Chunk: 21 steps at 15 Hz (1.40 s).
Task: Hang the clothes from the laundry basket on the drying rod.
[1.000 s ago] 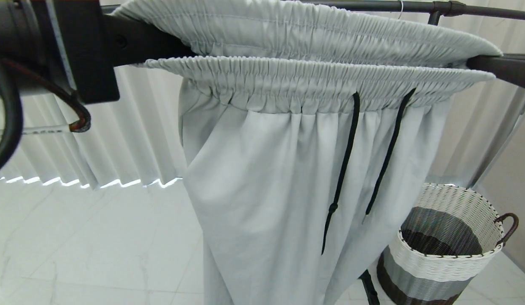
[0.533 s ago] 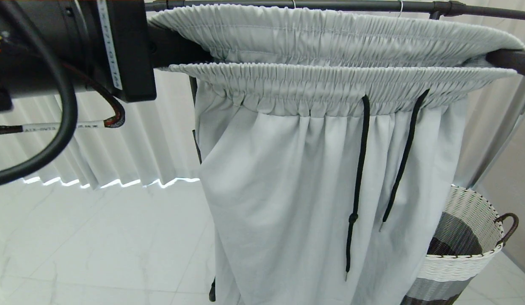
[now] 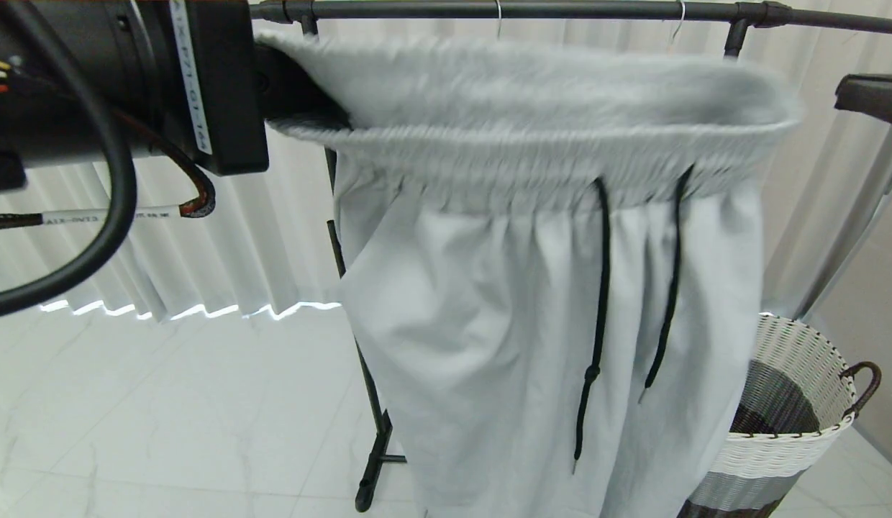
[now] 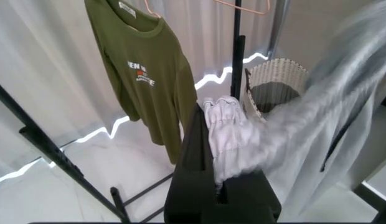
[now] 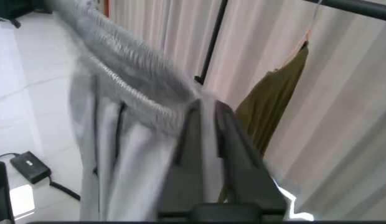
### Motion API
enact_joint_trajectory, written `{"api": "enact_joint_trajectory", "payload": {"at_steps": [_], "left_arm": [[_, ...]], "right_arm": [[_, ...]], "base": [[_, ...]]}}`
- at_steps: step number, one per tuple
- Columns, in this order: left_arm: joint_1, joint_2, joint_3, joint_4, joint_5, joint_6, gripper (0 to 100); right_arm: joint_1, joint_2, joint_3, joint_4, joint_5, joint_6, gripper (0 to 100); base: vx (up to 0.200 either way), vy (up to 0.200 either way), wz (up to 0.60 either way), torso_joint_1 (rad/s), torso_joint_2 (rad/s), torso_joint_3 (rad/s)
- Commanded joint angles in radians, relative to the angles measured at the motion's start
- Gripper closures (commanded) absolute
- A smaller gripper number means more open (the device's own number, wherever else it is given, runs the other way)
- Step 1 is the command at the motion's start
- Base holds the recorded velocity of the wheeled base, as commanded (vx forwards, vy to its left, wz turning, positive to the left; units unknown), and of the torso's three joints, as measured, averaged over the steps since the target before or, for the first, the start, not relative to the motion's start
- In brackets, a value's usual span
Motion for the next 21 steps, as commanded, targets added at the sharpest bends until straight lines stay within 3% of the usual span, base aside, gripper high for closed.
{"api": "enact_joint_trajectory", "payload": {"at_steps": [1,6,9,10,11,13,17,18,19,21], "left_arm": [[0.000,0.001,-0.002,0.001,-0.001,-0.001,100],[0.021,-0.002,0.023,0.001,0.033,-0.007,100],[0.096,-0.011,0.113,0.001,0.174,-0.009,100],[0.138,-0.033,0.173,0.001,0.210,-0.012,100],[0.176,-0.059,0.221,0.001,0.208,-0.015,100],[0.198,-0.097,0.268,0.001,0.205,-0.021,100],[0.271,-0.165,0.383,-0.001,0.202,-0.089,100],[0.296,-0.166,0.426,-0.005,0.202,-0.121,100],[0.302,-0.168,0.462,-0.030,0.202,-0.159,100],[0.311,-0.168,0.574,-0.157,0.202,-0.199,100]], "right_arm": [[0.001,-0.003,0.006,0.000,0.002,-0.001,0],[-0.011,-0.027,0.077,0.000,-0.001,-0.001,0],[-0.166,-0.009,0.098,0.024,-0.001,-0.030,0],[-0.252,0.000,0.098,0.109,-0.003,-0.047,0],[-0.286,0.005,0.100,0.164,-0.020,-0.050,0],[-0.296,0.027,0.114,0.175,-0.103,-0.047,0],[-0.278,0.039,0.223,0.127,-0.391,-0.051,0],[-0.264,0.027,0.261,0.127,-0.521,-0.045,0],[-0.263,0.011,0.295,0.125,-0.578,-0.039,0],[-0.263,-0.067,0.428,0.093,-0.610,-0.045,0]], "base": [[0.000,0.000,0.00,0.000,0.00,0.000],[0.000,0.000,0.00,0.000,0.00,0.000],[0.000,0.000,0.00,0.000,0.00,0.000],[0.000,0.000,0.00,0.000,0.00,0.000],[0.000,0.000,0.00,0.000,0.00,0.000],[0.000,0.000,0.00,0.000,0.00,0.000],[0.000,0.000,0.00,0.000,0.00,0.000],[0.000,0.000,0.00,0.000,0.00,0.000],[0.000,0.000,0.00,0.000,0.00,0.000],[0.000,0.000,0.00,0.000,0.00,0.000]]}}
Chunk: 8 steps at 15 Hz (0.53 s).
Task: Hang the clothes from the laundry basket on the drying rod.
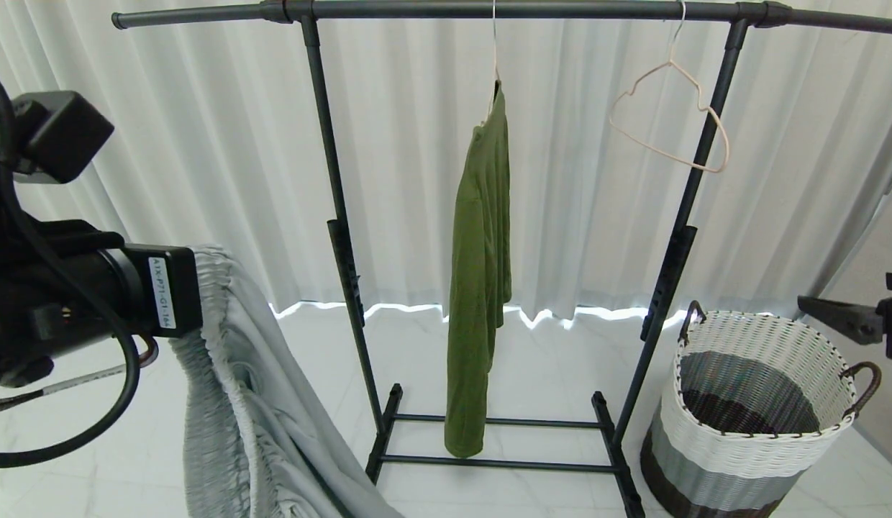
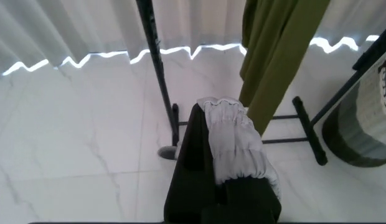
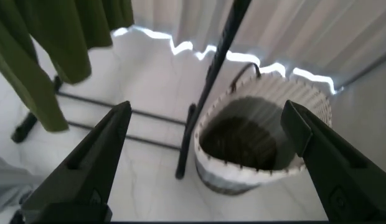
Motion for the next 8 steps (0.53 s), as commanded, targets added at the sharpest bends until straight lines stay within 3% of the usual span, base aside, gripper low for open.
{"api": "enact_joint_trajectory", "payload": {"at_steps": [1,4,6,8], "left_arm": [[0.030,-0.006,0.136,-0.117,0.001,-0.011,100],[0.053,-0.025,0.273,-0.255,0.001,-0.011,100],[0.053,-0.062,0.314,-0.258,-0.010,-0.017,100],[0.053,-0.157,0.389,-0.258,-0.079,-0.023,100]], "right_arm": [[0.002,-0.100,0.156,-0.045,-0.016,-0.014,0],[0.002,-0.149,0.308,-0.206,-0.017,-0.125,0],[0.001,-0.146,0.360,-0.284,-0.016,-0.128,0],[0.001,-0.141,0.401,-0.353,-0.008,-0.125,0]], "base": [[0.000,0.000,0.00,0.000,0.00,0.000],[0.000,0.000,0.00,0.000,0.00,0.000],[0.000,0.000,0.00,0.000,0.00,0.000],[0.000,0.000,0.00,0.000,0.00,0.000]]}}
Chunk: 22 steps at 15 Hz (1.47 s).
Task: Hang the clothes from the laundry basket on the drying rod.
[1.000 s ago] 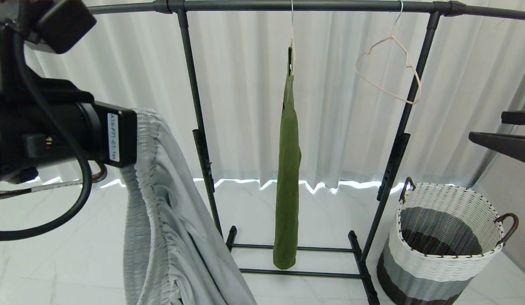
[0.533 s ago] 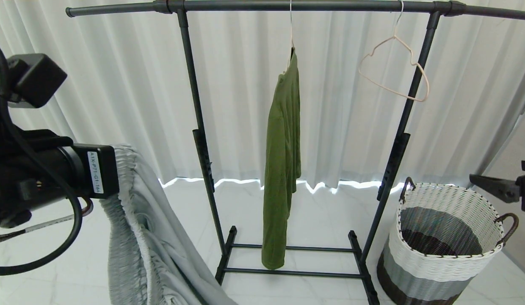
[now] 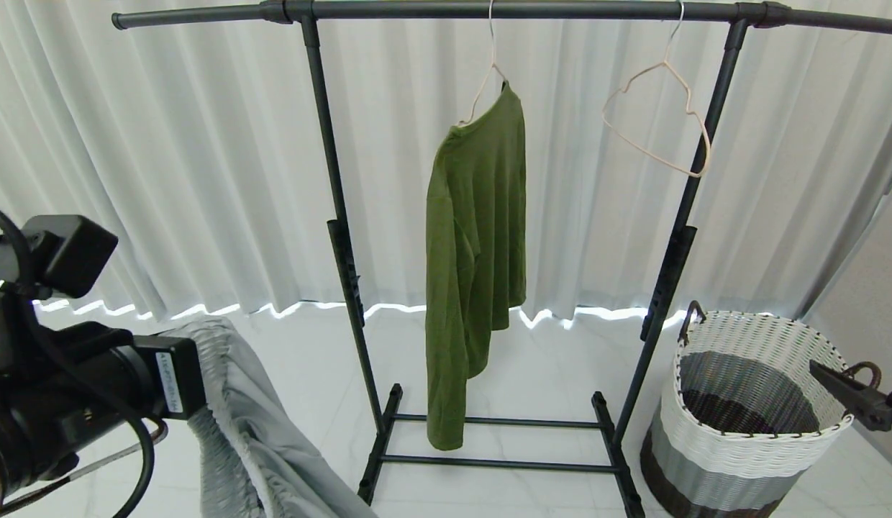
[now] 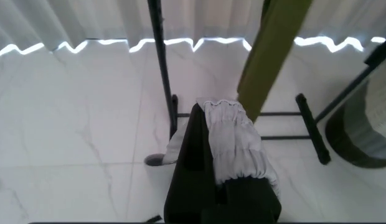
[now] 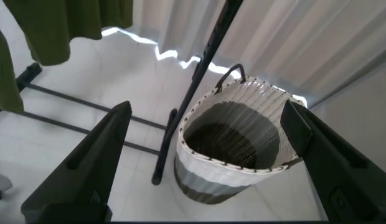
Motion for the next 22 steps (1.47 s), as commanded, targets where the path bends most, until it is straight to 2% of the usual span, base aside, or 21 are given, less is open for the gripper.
{"api": "enact_joint_trajectory", "payload": {"at_steps": [1,2,3,8,11,15,22], "left_arm": [[0.001,-0.081,0.053,-0.001,-0.034,-0.001,100],[0.001,-0.158,0.097,-0.001,-0.096,0.004,100],[0.001,-0.187,0.102,-0.001,-0.115,0.008,100],[0.027,-0.193,0.088,-0.001,-0.116,0.010,100],[0.032,-0.181,0.088,-0.001,-0.116,0.008,100],[0.084,-0.118,0.082,-0.002,-0.122,0.008,100],[0.073,-0.107,0.091,-0.002,-0.124,0.008,100]], "right_arm": [[0.000,-0.006,0.028,-0.007,0.001,0.000,0],[0.000,-0.010,0.057,-0.011,-0.002,0.005,0],[-0.006,-0.026,0.088,-0.014,-0.002,0.014,0],[-0.009,-0.052,0.101,-0.016,0.003,0.108,0],[-0.009,-0.030,0.095,-0.014,0.003,0.102,0],[-0.009,0.022,0.091,-0.014,0.001,0.103,0],[-0.001,0.001,0.091,-0.014,0.001,0.099,0]], "base": [[0.000,0.000,0.00,0.000,0.00,0.000],[0.000,0.000,0.00,0.000,0.00,0.000],[0.000,0.000,0.00,0.000,0.00,0.000],[0.000,0.000,0.00,0.000,0.00,0.000],[0.000,0.000,0.00,0.000,0.00,0.000],[0.000,0.000,0.00,0.000,0.00,0.000],[0.000,0.000,0.00,0.006,-0.03,-0.023]]}}
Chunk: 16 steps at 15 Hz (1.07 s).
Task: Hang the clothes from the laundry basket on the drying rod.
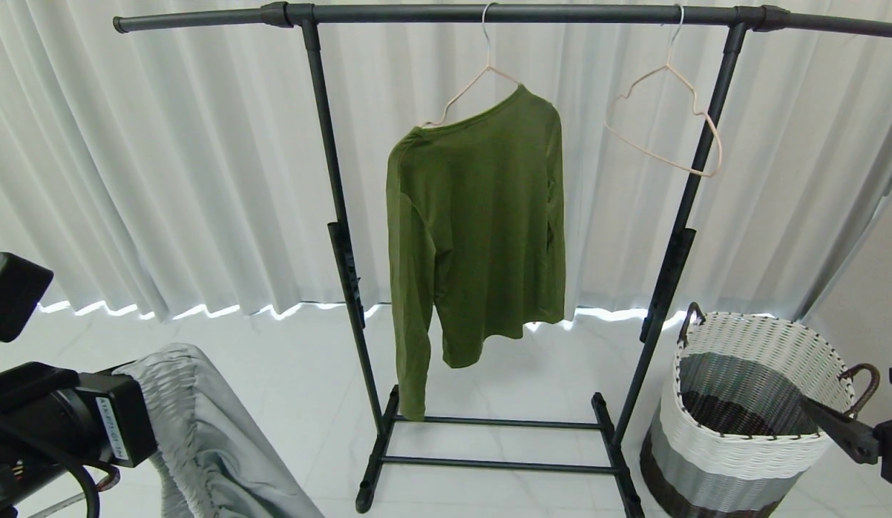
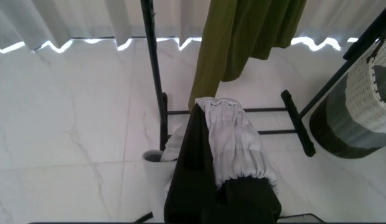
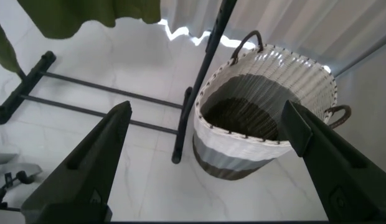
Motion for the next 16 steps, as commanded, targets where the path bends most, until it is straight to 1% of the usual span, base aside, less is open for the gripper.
{"api": "enact_joint_trajectory", "payload": {"at_steps": [1,7,15,16], "left_arm": [[-0.011,0.009,0.006,-0.001,0.001,0.000,100],[-0.008,0.014,0.015,-0.001,0.002,0.000,100],[-0.008,-0.025,0.026,-0.004,0.002,0.000,100],[-0.008,-0.022,0.029,-0.031,0.002,0.000,100]], "right_arm": [[0.005,-0.009,-0.001,-0.001,0.000,-0.002,0],[0.005,-0.001,-0.005,-0.001,0.000,-0.001,0],[0.003,-0.001,-0.004,-0.001,0.000,0.002,0],[0.005,0.001,-0.005,-0.001,0.000,0.002,0]], "base": [[0.000,0.000,0.00,0.066,-0.29,-0.222],[0.000,0.000,0.00,0.132,-0.42,-0.303],[0.000,0.000,0.00,0.189,-0.48,-0.296],[0.000,0.000,0.00,0.203,-0.50,-0.290]]}}
